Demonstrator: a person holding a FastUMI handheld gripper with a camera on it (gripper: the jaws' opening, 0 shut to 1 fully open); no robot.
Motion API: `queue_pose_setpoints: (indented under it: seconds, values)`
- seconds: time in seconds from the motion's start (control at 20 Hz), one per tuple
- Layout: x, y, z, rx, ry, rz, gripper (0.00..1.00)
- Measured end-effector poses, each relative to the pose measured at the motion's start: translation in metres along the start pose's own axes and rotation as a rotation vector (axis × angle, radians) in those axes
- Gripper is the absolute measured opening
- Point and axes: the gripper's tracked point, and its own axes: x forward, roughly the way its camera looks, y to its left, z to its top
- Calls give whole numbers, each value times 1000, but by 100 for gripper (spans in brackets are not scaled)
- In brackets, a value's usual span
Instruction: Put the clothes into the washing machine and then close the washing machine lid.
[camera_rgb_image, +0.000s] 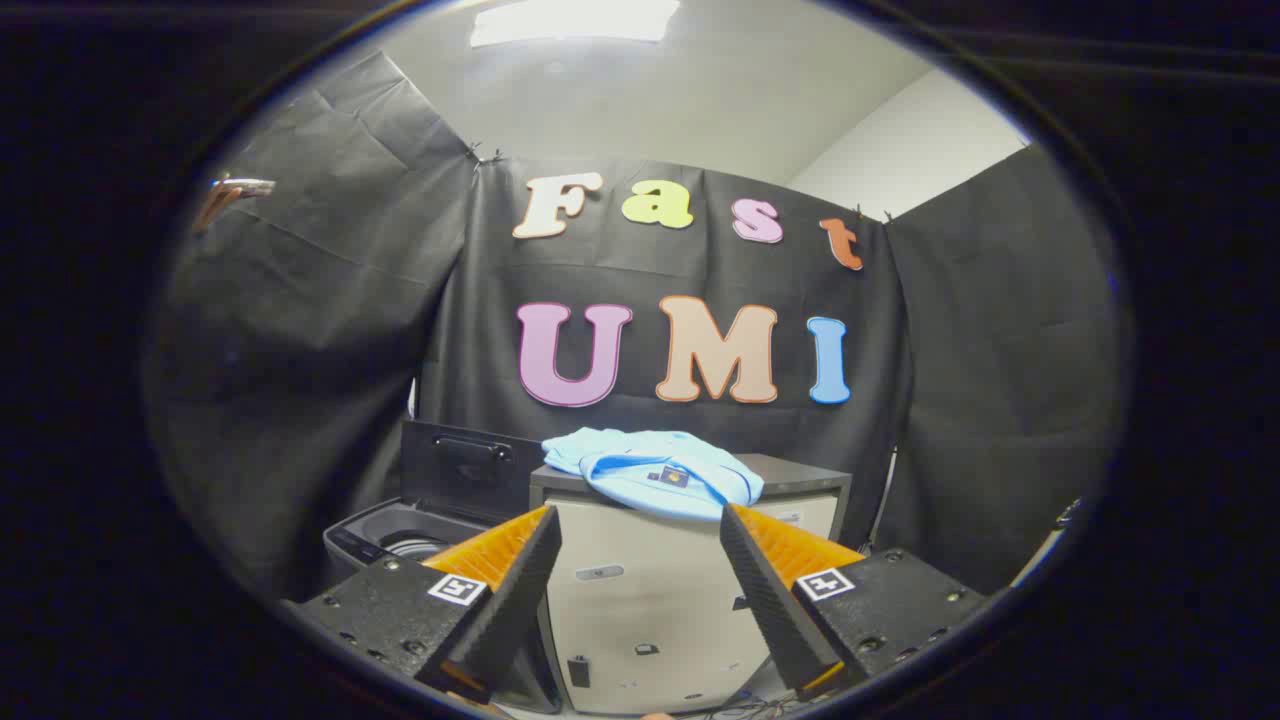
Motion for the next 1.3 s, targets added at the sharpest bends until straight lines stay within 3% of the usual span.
queue_pose_setpoints:
  seconds: [1.3]
  values:
    - [0,6,14,32,-59,20,97]
